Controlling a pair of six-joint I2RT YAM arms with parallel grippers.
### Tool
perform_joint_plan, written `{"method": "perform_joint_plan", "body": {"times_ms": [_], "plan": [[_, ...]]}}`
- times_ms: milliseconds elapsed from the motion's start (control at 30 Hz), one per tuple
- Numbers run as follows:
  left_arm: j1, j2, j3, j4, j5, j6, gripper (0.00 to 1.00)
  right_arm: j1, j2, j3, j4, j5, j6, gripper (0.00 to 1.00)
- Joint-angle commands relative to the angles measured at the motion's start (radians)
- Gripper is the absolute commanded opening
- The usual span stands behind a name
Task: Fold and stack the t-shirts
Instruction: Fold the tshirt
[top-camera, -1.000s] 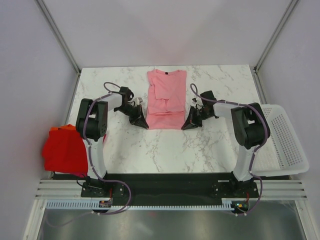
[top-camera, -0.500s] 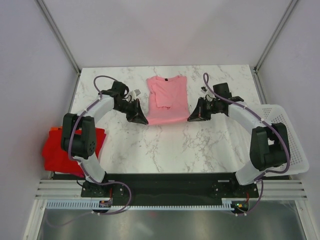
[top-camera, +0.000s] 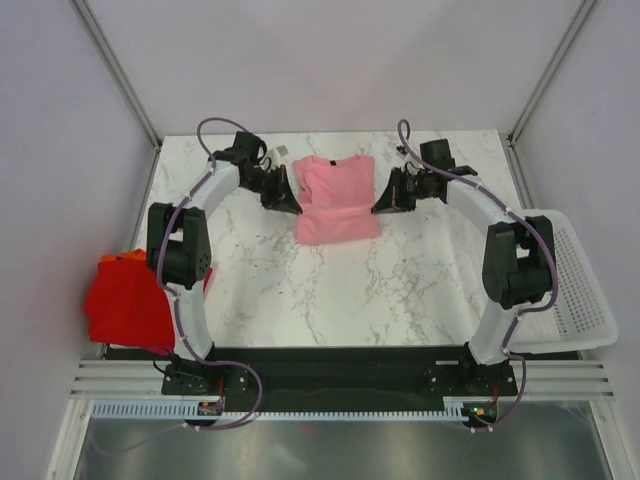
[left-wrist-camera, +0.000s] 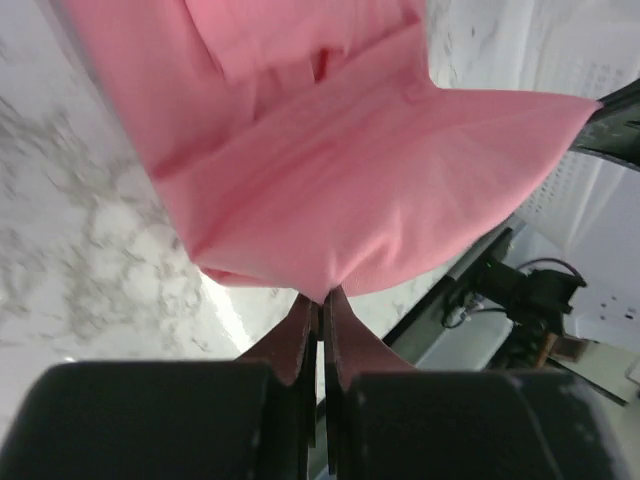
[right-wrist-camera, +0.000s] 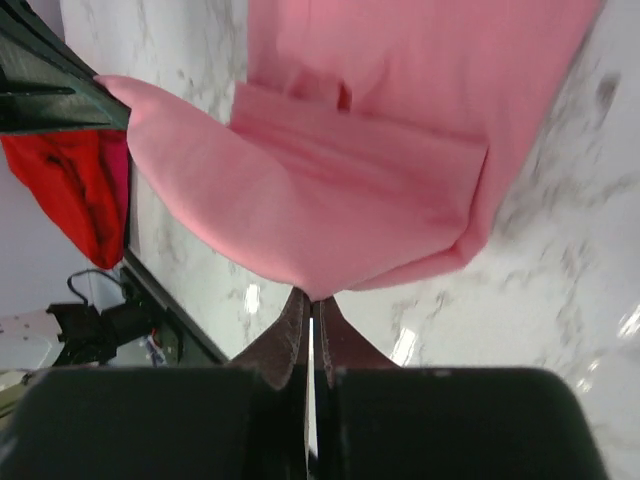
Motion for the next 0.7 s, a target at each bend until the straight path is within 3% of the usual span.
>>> {"method": "perform_joint_plan", "body": {"times_ms": [0, 167, 200, 267, 300, 333, 467, 567, 667], "plan": [[0.012, 0.100, 0.265, 0.011, -0.062, 0.082, 0.02, -0.031, 0.119, 0.228, 0.070, 0.042, -0.089, 0.00], [0.039, 0.319, 0.552, 0.067, -0.131, 0.114, 0.02, -0.050, 0.392, 0.590, 0.116, 0.090, -0.140, 0.00], [0.040, 0.347, 0.619, 0.083, -0.155, 0.114, 0.23, -0.050, 0.432, 0.681, 0.143, 0.097, -0.134, 0.06], [0.042, 0.425, 0.680, 0.116, -0.194, 0.110, 0.60, -0.048, 0.547, 0.771, 0.174, 0.120, -0.140, 0.32], [0.040, 0.443, 0.731, 0.148, -0.209, 0.119, 0.72, -0.048, 0.573, 0.809, 0.185, 0.146, -0.145, 0.52], [0.042, 0.456, 0.750, 0.159, -0.212, 0.141, 0.77, -0.050, 0.589, 0.848, 0.205, 0.159, -0.146, 0.56], [0.042, 0.370, 0.678, 0.150, -0.272, 0.156, 0.78, -0.047, 0.511, 0.789, 0.225, 0.136, -0.192, 0.61], [0.066, 0.296, 0.497, 0.135, -0.165, 0.099, 0.78, -0.048, 0.417, 0.644, 0.220, 0.067, -0.218, 0.63], [0.069, 0.301, 0.437, 0.132, -0.125, 0.054, 0.79, -0.039, 0.385, 0.537, 0.219, 0.031, -0.206, 0.61]]}}
